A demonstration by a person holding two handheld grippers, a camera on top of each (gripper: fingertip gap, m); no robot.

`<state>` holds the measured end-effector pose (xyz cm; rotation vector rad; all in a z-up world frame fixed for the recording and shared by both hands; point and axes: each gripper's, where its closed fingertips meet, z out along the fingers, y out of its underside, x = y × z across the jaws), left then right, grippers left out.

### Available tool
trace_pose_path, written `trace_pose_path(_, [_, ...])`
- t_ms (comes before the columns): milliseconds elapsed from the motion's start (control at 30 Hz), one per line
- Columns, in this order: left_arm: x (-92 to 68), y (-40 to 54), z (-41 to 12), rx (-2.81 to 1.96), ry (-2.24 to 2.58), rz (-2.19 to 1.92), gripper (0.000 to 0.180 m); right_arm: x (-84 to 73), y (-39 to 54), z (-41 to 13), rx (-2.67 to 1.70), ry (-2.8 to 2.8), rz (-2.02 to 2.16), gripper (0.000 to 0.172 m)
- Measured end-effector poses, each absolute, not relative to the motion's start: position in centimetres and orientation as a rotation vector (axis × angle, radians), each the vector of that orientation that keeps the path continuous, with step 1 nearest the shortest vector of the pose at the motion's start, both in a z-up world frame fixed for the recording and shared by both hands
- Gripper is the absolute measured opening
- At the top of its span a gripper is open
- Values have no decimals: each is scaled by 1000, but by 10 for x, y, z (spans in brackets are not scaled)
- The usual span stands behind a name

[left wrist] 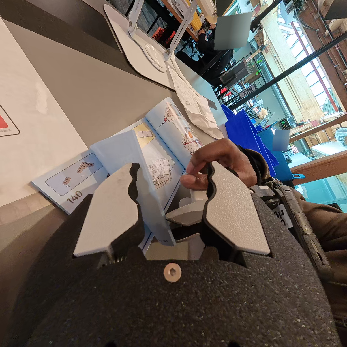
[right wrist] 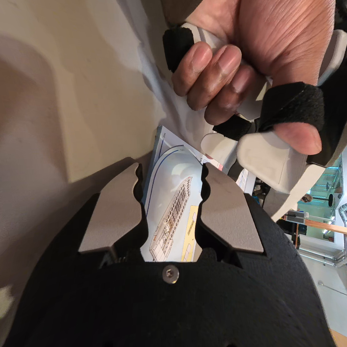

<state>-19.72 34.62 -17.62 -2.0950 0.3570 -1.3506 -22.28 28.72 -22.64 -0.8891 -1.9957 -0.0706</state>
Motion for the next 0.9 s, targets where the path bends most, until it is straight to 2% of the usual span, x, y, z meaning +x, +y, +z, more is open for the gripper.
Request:
trace_pose_path(367, [-203,349,-180,-2119,357,-1306,73,-218,291,-229,-953,-2003,-58,55])
trace_pose_path(900, [-226,355,-189,-2211,403,-1026,74,-216,294,-232,-1022,-2022,-34,47])
